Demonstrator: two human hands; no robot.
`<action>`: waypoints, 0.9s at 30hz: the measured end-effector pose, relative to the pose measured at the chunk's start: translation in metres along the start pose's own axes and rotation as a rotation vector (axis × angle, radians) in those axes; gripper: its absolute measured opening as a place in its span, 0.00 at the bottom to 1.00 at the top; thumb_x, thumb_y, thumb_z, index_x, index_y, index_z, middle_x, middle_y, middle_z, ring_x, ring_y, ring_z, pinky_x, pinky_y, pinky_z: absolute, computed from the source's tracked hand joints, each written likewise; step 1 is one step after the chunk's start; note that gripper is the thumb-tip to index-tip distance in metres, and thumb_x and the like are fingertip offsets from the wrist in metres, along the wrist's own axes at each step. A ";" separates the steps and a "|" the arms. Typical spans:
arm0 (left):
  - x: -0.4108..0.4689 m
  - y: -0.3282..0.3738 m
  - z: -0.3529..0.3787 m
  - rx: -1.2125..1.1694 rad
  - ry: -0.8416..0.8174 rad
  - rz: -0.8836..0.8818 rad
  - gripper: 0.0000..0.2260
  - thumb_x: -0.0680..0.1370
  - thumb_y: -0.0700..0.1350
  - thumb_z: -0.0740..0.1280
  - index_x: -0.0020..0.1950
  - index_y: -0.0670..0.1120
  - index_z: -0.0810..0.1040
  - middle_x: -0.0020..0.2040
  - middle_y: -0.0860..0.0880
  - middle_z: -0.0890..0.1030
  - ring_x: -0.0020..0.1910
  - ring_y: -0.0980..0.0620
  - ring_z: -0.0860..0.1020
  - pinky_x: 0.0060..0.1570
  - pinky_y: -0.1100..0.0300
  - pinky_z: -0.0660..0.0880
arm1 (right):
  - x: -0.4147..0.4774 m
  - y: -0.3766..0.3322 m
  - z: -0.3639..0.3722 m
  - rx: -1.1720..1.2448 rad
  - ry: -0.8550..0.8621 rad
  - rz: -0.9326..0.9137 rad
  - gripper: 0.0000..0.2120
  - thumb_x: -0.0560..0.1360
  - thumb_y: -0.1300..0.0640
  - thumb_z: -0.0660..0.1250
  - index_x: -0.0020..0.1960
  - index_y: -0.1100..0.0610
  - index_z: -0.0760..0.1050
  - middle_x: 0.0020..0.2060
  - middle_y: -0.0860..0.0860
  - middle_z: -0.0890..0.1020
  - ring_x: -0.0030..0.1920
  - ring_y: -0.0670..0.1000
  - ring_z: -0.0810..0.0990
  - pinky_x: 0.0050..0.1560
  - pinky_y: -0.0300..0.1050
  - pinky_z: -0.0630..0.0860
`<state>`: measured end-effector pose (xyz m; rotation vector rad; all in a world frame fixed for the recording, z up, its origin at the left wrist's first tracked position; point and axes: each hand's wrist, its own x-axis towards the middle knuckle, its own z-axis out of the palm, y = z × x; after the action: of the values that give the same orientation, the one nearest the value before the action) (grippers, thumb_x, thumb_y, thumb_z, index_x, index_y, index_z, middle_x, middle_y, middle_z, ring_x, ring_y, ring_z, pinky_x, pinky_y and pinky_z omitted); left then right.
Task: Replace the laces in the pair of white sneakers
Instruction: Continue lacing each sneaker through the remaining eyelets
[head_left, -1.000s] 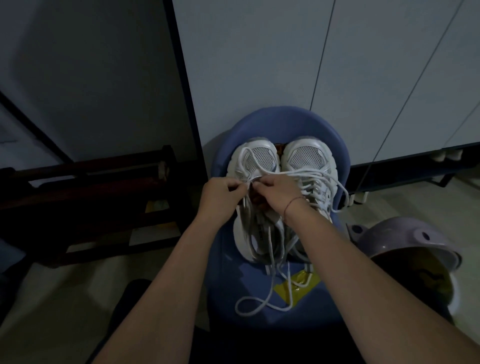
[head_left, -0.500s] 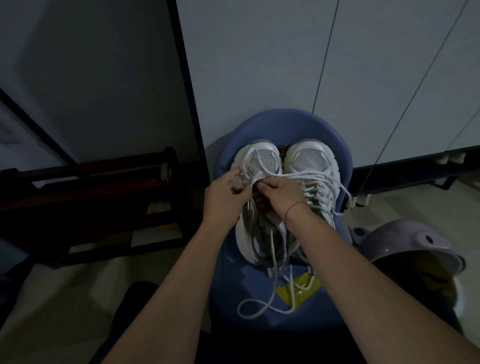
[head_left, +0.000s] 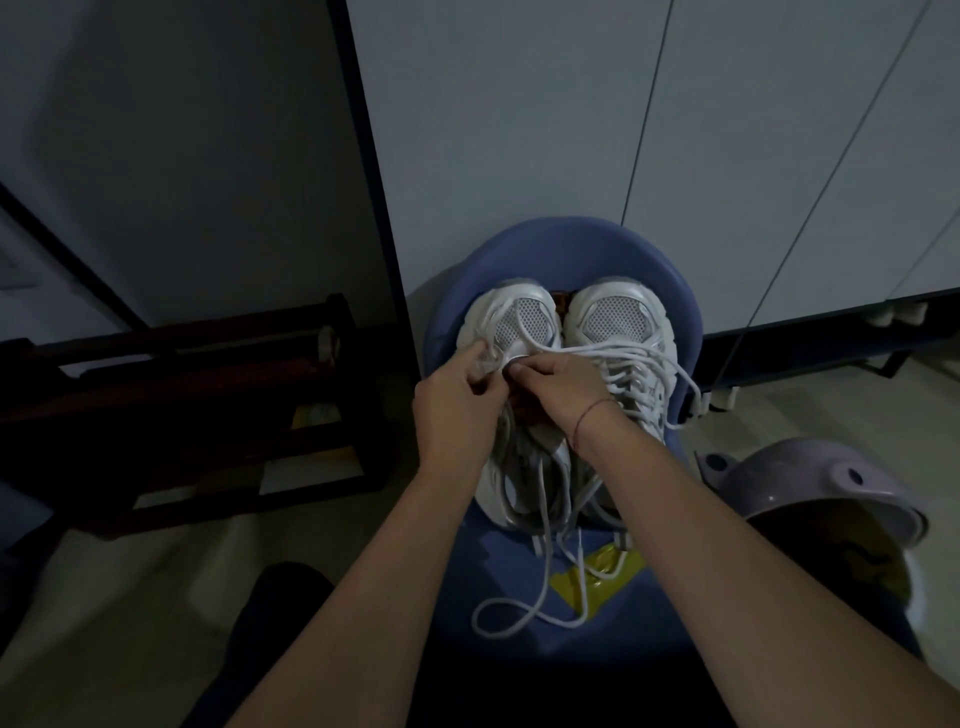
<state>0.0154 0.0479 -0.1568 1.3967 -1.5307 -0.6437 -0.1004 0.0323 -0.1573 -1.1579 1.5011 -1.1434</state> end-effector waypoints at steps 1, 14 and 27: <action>0.000 -0.001 0.001 0.012 0.003 0.005 0.17 0.77 0.40 0.69 0.65 0.50 0.79 0.36 0.56 0.79 0.36 0.63 0.74 0.42 0.71 0.70 | 0.001 0.000 0.000 0.006 -0.003 0.008 0.06 0.78 0.60 0.64 0.49 0.55 0.80 0.39 0.53 0.82 0.34 0.43 0.78 0.31 0.27 0.73; -0.005 -0.002 0.009 0.018 0.080 -0.032 0.17 0.77 0.41 0.69 0.66 0.49 0.79 0.46 0.49 0.84 0.43 0.59 0.78 0.46 0.74 0.72 | -0.003 -0.004 -0.003 0.040 -0.008 0.032 0.10 0.78 0.63 0.62 0.55 0.62 0.80 0.43 0.56 0.81 0.36 0.46 0.77 0.31 0.26 0.73; -0.011 0.002 0.014 -0.007 0.164 -0.060 0.14 0.77 0.40 0.70 0.62 0.49 0.81 0.47 0.51 0.85 0.44 0.60 0.80 0.47 0.71 0.74 | -0.001 -0.004 -0.004 0.177 -0.072 0.108 0.09 0.79 0.64 0.61 0.53 0.65 0.79 0.42 0.59 0.81 0.34 0.50 0.78 0.33 0.33 0.78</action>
<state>0.0012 0.0558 -0.1639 1.4580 -1.3602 -0.5557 -0.1036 0.0329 -0.1530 -0.9766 1.3614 -1.1248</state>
